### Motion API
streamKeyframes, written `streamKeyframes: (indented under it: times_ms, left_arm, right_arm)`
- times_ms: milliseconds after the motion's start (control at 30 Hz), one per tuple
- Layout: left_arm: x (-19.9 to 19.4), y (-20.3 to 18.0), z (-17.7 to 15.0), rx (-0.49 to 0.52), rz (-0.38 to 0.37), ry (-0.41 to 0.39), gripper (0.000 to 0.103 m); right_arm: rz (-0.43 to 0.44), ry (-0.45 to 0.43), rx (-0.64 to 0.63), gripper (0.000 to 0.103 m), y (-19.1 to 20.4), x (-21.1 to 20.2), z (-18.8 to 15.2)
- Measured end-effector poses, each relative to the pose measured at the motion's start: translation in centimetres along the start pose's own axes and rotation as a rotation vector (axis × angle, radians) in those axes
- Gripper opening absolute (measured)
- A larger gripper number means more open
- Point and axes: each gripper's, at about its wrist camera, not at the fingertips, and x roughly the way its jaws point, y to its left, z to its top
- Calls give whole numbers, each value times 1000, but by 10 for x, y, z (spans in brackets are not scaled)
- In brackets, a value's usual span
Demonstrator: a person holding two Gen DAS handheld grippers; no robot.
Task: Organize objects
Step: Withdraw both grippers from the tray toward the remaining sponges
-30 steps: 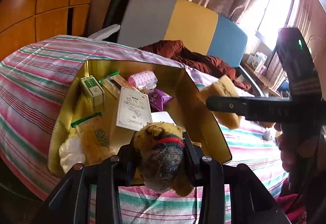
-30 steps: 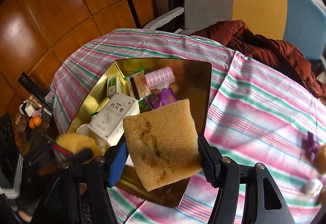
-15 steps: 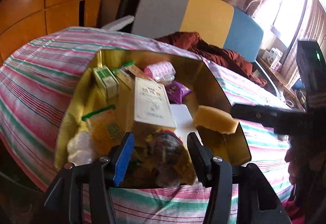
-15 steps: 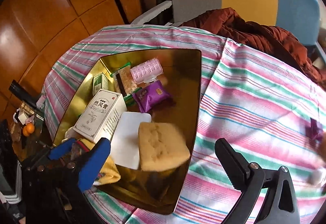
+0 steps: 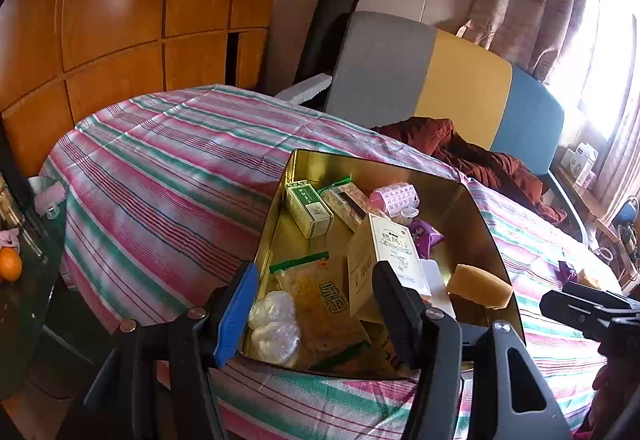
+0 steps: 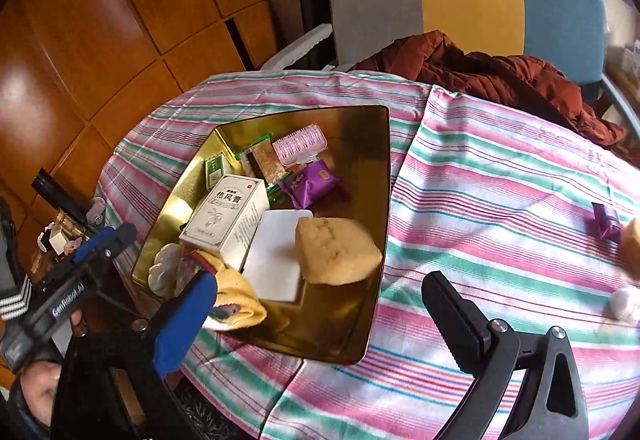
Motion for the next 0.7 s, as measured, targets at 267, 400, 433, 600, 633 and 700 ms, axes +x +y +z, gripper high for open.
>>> streamKeyframes:
  times_ms: [267, 400, 433, 600, 633, 700]
  left_arm:
    - [-14, -20, -4, 52, -33, -18, 60]
    - [-18, -31, -7, 82, -47, -17, 60]
    - [-19, -35, -8, 95, -49, -18, 60]
    - [-23, -48, -11, 141, -57, -28, 60]
    - [-24, -51, -12, 148, -60, -28, 60]
    - [-24, -56, -13, 162, -65, -24, 60]
  right_arm:
    - [-87, -66, -60, 103, 14, -14, -15]
    - [-114, -74, -59, 103, 11, -18, -21]
    - [-117, -75, -53, 103, 10, -19, -22]
    - [-133, -87, -33, 103, 2, -26, -26]
    - [-137, -92, -29, 103, 0, -28, -26]
    - [-145, -101, -26, 103, -3, -32, -25]
